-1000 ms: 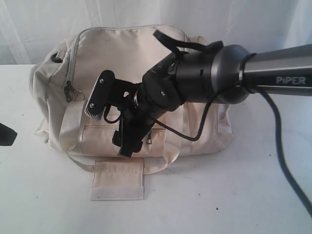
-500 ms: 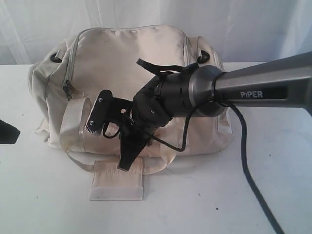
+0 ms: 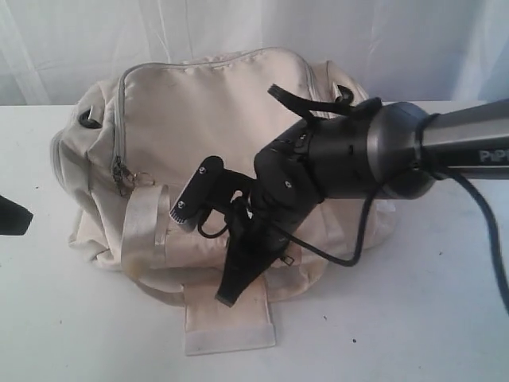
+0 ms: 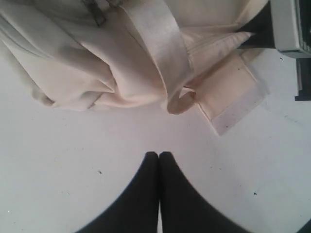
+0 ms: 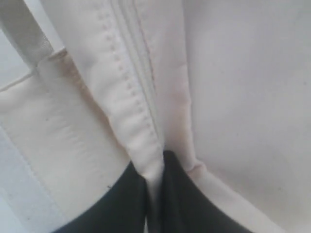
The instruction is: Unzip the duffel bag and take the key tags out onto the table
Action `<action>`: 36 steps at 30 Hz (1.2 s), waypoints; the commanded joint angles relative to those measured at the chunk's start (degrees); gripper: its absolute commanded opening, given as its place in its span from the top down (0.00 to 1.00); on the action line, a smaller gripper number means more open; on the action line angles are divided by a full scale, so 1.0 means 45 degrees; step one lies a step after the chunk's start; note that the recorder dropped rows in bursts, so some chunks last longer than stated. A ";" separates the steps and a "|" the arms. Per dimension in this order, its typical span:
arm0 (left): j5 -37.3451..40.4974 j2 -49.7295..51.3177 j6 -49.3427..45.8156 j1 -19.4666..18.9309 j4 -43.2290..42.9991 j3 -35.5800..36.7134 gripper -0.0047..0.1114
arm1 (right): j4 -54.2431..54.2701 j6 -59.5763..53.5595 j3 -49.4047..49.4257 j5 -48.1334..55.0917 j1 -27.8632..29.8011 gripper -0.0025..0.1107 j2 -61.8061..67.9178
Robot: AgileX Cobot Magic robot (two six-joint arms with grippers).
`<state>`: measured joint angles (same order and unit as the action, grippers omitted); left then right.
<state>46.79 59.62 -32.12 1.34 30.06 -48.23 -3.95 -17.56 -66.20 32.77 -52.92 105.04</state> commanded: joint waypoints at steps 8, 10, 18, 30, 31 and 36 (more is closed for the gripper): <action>0.0166 -0.0053 -0.0058 0.0030 0.0265 0.0061 0.96 | 0.3360 0.0243 0.1799 0.1257 -0.1934 0.98 -0.0980; 0.0166 -0.0053 -0.0058 0.0030 0.0265 0.0061 0.96 | 0.3427 0.0219 0.1799 0.1230 -0.2193 0.98 -0.0980; 0.0246 -0.0053 -0.0058 0.0030 0.0265 0.0060 0.96 | 0.3427 0.0287 0.1422 0.2026 -0.2307 0.96 -0.1036; 0.0275 -0.0053 -0.0058 0.0030 0.0265 0.0060 0.96 | 0.3117 -0.0139 -0.0406 0.0959 -0.2307 0.37 -0.2715; 0.0270 -0.0053 -0.0058 0.0030 0.0289 0.0060 0.96 | 0.3117 -0.0139 -0.0443 0.0267 -0.2307 0.37 -0.2802; 0.0270 -0.0053 -0.0058 0.0030 0.0313 0.0060 0.96 | 0.2911 -0.0139 -0.0645 -0.3914 -0.2307 0.41 -0.2455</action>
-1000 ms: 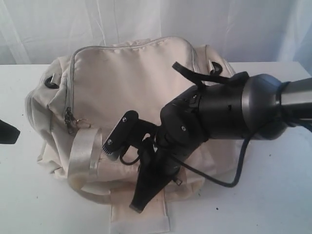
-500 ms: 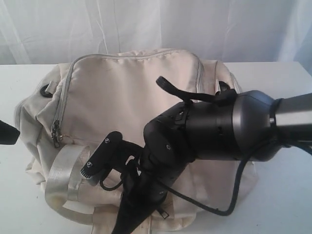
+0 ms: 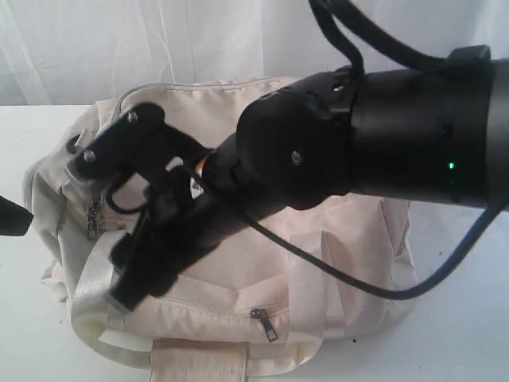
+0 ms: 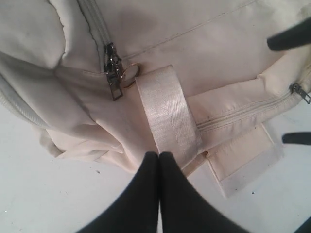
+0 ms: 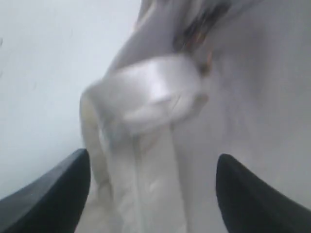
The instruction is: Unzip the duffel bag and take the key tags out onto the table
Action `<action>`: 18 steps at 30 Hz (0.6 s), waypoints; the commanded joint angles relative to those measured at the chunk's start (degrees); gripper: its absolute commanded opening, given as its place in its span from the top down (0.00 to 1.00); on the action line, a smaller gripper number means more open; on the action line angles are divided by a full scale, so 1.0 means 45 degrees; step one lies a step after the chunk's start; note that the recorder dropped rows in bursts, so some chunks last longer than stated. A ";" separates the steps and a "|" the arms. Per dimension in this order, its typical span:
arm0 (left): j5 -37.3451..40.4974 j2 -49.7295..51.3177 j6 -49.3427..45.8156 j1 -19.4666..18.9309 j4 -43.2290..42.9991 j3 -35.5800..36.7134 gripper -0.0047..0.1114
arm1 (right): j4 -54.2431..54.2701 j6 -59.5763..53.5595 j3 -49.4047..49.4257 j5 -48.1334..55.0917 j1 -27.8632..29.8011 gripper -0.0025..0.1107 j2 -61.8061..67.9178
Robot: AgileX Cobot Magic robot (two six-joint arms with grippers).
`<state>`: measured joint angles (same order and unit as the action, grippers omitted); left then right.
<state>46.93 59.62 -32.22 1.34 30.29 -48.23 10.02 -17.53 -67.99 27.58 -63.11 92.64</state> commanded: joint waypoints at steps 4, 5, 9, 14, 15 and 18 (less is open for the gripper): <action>0.0241 -0.0053 -0.0037 0.0030 0.0262 0.0060 0.96 | -0.0225 -0.0146 -0.1615 -0.2714 -0.0043 0.42 0.2297; 0.0241 -0.0053 -0.0037 0.0030 0.0262 0.0060 0.96 | -0.0285 -0.0146 -0.1859 -0.2714 -0.0043 0.42 0.2630; 0.0241 -0.0053 -0.0037 0.0030 0.0262 0.0060 0.96 | -0.0703 -0.0306 -0.3026 -0.2668 -0.0043 0.42 0.4067; 0.0354 -0.0053 -0.0037 0.0030 0.0312 0.0060 0.96 | -0.1054 -0.1191 -0.3296 -0.2941 -0.0043 0.42 0.5036; 0.0354 -0.0053 -0.0037 0.0030 0.0312 0.0060 0.96 | -0.1189 -0.1191 -0.3296 -0.2941 -0.0043 0.42 0.5100; 0.0354 -0.0053 -0.0037 0.0030 0.0312 0.0060 0.96 | -0.1279 -0.1140 -0.3296 -0.3138 -0.0043 0.63 0.5079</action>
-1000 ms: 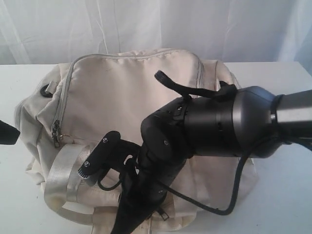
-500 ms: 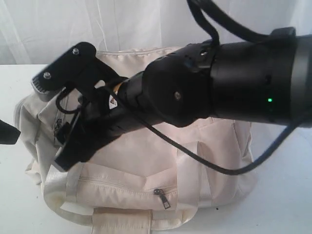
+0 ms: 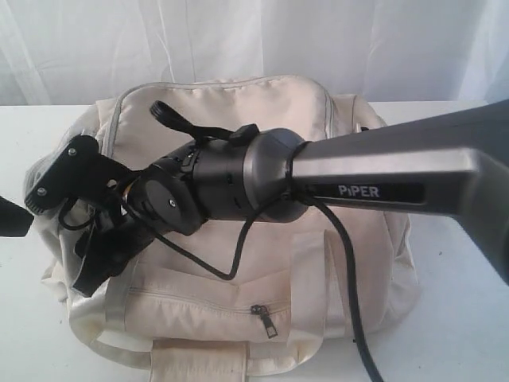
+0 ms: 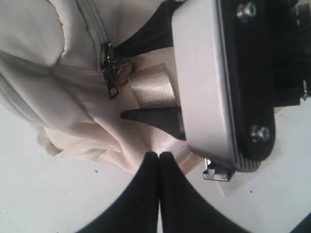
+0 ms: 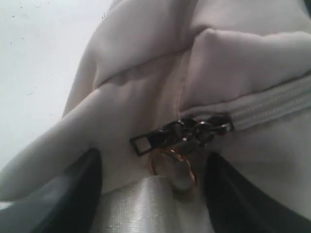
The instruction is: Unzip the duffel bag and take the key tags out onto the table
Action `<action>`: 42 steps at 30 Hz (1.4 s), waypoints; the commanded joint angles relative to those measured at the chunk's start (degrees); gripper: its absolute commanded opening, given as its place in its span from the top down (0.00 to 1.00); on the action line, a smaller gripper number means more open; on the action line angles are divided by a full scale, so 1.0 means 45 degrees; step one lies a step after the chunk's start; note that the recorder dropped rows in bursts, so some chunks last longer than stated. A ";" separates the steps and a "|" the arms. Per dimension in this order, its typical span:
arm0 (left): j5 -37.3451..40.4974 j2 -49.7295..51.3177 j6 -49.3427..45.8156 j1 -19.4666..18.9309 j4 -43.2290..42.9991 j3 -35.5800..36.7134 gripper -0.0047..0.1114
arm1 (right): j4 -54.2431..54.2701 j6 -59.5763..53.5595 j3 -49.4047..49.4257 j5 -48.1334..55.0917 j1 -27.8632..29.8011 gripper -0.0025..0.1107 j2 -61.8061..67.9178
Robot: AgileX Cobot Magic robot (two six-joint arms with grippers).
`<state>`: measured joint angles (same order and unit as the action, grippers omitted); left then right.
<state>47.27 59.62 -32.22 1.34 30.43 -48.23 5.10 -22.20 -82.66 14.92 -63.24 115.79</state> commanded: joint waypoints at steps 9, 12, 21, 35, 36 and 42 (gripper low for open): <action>0.0277 -0.0053 -0.0037 0.0030 0.0283 0.0060 0.96 | -0.0185 -0.0101 -0.0036 -0.0321 0.0011 0.98 -0.0497; 0.0277 -0.0053 -0.0037 0.0030 0.0311 0.0060 0.96 | -0.0185 -0.0101 -0.0036 -0.0040 0.0119 0.98 -0.0859; 0.0277 -0.0053 -0.0037 0.0030 0.0333 0.0060 0.96 | -0.0233 -0.0070 -0.0036 0.1541 0.0458 0.98 -0.1891; 0.0348 -0.0053 -0.0191 0.0030 0.0554 0.0060 0.96 | -0.0146 0.0036 -0.0012 0.0979 0.0458 0.98 -0.2448; 0.0374 -0.0053 -0.0191 0.0030 0.0554 0.0060 0.96 | -0.0146 0.0036 -0.0012 0.0824 0.0458 0.98 -0.2337; 0.0346 -0.0053 -0.0191 0.0030 0.0554 0.0060 0.96 | -0.0146 0.0036 -0.0012 0.0267 0.0458 0.98 -0.1618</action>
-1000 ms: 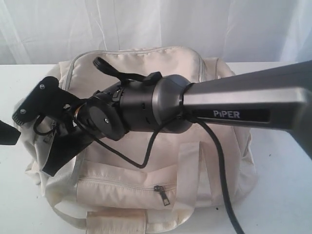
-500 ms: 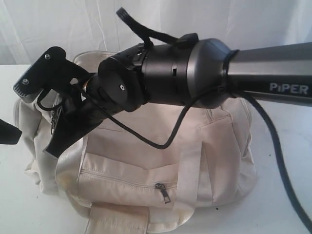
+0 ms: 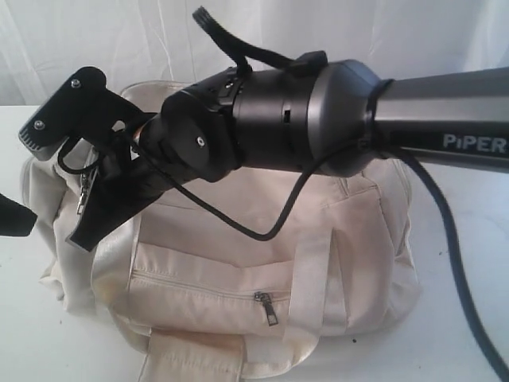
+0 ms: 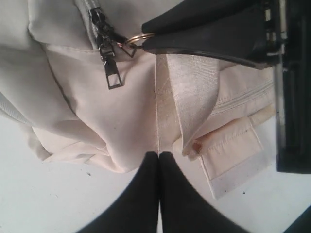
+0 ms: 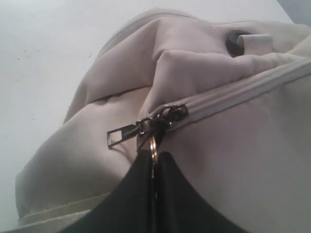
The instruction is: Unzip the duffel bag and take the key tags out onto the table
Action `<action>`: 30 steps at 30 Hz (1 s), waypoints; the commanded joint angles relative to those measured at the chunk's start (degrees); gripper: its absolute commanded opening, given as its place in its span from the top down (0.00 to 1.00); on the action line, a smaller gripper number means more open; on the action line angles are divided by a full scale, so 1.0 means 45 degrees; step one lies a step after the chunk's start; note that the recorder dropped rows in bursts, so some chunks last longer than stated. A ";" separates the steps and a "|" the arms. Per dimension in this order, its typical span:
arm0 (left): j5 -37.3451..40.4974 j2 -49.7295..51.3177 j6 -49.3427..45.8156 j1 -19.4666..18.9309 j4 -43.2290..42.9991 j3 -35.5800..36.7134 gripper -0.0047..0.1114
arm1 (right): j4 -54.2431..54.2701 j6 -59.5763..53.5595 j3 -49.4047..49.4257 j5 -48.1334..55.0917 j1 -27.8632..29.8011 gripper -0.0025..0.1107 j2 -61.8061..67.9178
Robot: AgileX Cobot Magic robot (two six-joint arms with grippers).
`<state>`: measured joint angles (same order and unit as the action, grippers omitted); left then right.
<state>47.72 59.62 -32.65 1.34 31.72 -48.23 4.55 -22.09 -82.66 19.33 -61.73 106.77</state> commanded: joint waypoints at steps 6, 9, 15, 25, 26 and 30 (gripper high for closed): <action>0.0278 -0.0053 -0.0095 0.0030 0.0266 0.0060 0.96 | -0.0024 0.0011 -0.0012 -0.0596 0.0122 0.98 0.0924; 0.0278 -0.0053 -0.0095 0.0030 0.0266 0.0060 0.96 | -0.0024 0.0011 -0.0012 -0.0596 0.0122 0.97 0.0950; 0.0278 -0.0053 -0.0095 0.0030 0.0266 0.0060 0.96 | -0.0024 0.0011 -0.0012 -0.0347 0.0122 0.80 0.0950; 0.0279 -0.0053 -0.0120 0.0030 0.0319 0.0060 0.96 | -0.0024 0.0011 -0.0012 -0.0692 0.0122 0.77 0.1238; 0.0279 -0.0053 -0.0120 0.0030 0.0345 0.0060 0.96 | -0.0024 0.0011 -0.0012 -0.0818 0.0122 0.76 0.1238; 0.0279 -0.0053 -0.0120 0.0030 0.0375 0.0060 0.96 | -0.0024 -0.0066 -0.0035 -0.1389 0.0122 0.69 0.1238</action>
<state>47.86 59.62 -32.77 1.34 32.00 -48.23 4.55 -22.09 -82.66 15.44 -61.73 112.51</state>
